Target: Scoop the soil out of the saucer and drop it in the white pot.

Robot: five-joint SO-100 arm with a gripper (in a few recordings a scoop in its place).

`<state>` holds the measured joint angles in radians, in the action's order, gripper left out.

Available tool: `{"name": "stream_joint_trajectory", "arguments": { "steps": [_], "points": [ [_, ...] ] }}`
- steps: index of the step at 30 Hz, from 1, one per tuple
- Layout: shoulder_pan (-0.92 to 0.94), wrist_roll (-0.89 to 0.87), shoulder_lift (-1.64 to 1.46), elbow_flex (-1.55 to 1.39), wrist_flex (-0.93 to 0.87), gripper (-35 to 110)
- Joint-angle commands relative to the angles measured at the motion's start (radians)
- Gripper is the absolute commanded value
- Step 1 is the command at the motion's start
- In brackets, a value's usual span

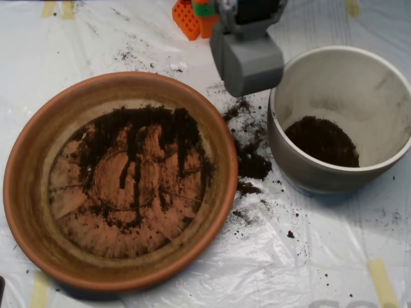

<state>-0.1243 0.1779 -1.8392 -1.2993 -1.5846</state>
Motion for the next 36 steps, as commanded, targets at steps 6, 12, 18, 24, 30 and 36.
{"name": "stream_joint_trajectory", "arguments": {
  "steps": [6,12,18,24,30,36],
  "points": [
    [-0.199,0.020,0.071,0.176,-0.015,-1],
    [-0.321,0.057,0.081,0.173,0.012,0],
    [-0.331,0.067,0.098,0.143,-0.012,39],
    [-0.299,0.075,0.063,0.071,0.014,41],
    [-0.210,-0.034,-0.020,0.057,0.031,41],
    [0.049,-0.124,-0.089,0.049,0.020,41]
  ]
}}
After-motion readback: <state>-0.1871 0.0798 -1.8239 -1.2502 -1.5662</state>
